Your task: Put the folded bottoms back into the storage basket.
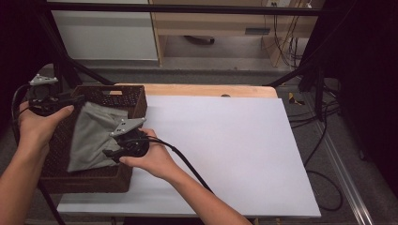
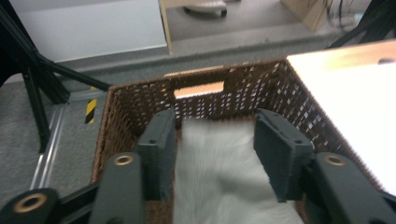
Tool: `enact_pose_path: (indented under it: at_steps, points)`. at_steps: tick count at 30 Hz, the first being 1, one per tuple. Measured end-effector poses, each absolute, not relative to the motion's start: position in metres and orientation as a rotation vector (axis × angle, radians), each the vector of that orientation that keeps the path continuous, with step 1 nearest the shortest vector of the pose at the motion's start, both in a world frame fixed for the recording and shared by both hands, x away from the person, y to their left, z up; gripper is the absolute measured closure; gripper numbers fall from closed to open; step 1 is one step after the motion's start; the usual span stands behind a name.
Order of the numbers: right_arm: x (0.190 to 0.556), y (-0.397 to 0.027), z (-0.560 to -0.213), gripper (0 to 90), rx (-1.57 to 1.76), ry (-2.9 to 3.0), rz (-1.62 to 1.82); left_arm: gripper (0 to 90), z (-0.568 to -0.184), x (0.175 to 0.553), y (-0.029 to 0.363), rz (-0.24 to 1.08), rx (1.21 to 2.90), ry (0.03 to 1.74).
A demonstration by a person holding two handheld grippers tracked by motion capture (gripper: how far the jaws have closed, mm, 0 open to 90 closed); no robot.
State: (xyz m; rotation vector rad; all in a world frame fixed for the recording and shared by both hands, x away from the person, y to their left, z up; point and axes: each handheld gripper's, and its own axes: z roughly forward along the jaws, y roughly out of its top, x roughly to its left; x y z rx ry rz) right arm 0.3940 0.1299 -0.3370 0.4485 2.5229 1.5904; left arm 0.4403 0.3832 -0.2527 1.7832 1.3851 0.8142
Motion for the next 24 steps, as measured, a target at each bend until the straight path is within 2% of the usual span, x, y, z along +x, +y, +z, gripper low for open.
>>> enact_pose_path:
  at_steps: [8, 19, 24]
  points:
    - [0.388, 0.098, -0.317, 30.6, 0.464, 2.467, 1.58, 40.9, -0.244, 0.436, 0.369, 0.824, 1.781, 1.336]
    - [0.393, 0.056, -0.312, 18.5, 0.536, 2.405, 1.52, 32.3, -0.245, 0.435, 0.352, 0.82, 1.798, 1.301]
    - [0.397, 0.044, -0.311, 15.8, 0.566, 2.385, 1.511, 31.7, -0.248, 0.435, 0.346, 0.82, 1.807, 1.288]
